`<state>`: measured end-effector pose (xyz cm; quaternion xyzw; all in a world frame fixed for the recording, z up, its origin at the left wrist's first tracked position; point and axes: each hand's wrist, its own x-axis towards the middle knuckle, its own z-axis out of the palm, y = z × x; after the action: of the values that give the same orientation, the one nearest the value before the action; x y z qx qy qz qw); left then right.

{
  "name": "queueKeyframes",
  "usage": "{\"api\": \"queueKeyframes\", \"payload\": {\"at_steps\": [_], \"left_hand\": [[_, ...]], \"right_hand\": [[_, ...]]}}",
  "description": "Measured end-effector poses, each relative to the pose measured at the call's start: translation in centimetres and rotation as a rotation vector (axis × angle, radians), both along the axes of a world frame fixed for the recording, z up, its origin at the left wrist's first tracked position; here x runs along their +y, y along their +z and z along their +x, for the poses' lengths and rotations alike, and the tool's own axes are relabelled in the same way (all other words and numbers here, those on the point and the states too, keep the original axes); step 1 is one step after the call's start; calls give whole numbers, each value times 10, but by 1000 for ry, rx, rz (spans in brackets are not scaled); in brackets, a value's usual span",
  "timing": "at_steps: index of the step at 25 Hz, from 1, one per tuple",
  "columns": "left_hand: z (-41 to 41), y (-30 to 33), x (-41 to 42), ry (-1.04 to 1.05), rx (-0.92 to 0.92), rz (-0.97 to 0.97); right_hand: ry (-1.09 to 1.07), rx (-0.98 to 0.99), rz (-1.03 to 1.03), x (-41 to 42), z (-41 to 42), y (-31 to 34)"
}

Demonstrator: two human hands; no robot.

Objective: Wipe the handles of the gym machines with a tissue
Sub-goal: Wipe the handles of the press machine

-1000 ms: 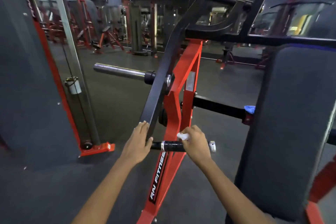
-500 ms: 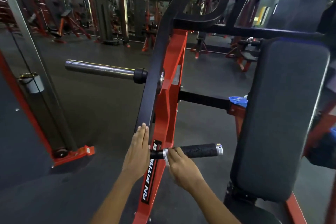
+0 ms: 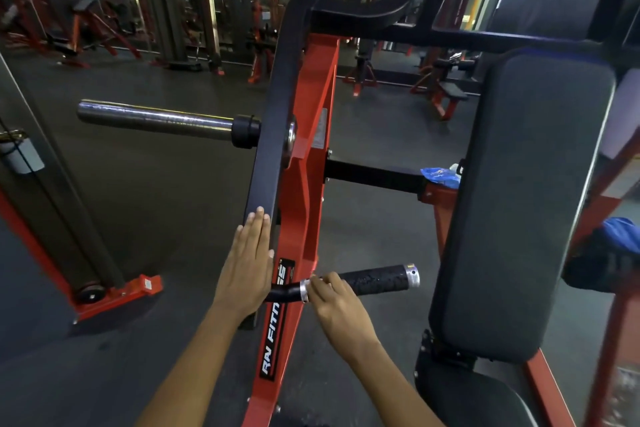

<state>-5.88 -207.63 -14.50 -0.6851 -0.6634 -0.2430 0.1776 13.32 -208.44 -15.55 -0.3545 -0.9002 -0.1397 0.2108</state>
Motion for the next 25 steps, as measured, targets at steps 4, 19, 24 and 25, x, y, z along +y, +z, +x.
{"api": "queueKeyframes", "payload": {"at_steps": [4, 19, 24, 25], "left_hand": [[2, 5, 2, -41, -57, -45], [-13, 18, 29, -117, -9, 3], [-13, 17, 28, -108, -4, 25], [-13, 17, 29, -108, 6, 22]], "right_hand": [[-106, 13, 16, 6, 26, 9], [-471, 438, -193, -24, -35, 5], [-310, 345, -205, -25, -51, -2], [-280, 299, -187, -21, -46, 1]]}}
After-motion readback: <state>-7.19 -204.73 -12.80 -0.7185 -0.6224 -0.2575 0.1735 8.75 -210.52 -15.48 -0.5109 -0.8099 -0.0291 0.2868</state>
